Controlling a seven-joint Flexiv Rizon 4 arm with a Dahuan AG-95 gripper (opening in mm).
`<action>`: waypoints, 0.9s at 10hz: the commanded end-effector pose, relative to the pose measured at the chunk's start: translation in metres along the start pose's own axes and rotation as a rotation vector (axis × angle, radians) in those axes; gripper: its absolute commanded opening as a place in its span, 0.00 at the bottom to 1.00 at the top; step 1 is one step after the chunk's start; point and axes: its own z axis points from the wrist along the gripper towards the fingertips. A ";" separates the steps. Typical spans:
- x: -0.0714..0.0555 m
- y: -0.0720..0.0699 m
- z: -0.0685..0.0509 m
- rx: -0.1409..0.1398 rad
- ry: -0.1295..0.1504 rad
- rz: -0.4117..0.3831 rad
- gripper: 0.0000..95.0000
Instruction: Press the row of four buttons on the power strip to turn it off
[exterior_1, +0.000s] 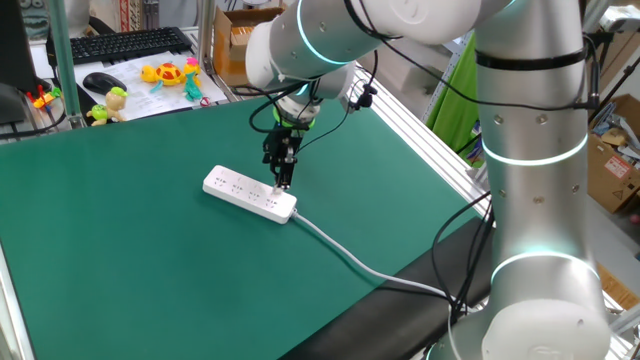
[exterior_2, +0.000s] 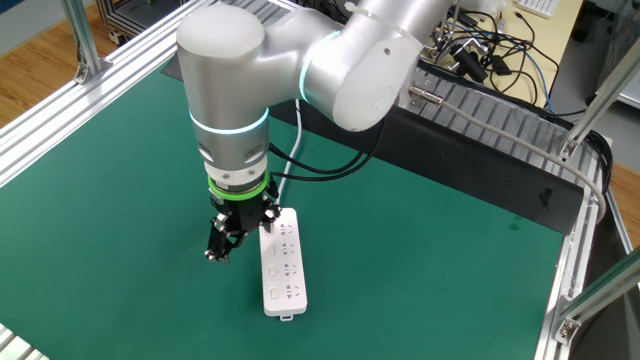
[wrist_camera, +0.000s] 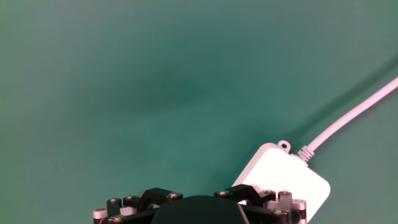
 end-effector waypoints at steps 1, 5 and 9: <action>0.001 -0.001 0.004 -0.004 -0.006 0.004 1.00; 0.003 -0.004 0.004 0.001 0.010 0.020 1.00; 0.003 -0.005 0.006 0.005 0.024 0.027 1.00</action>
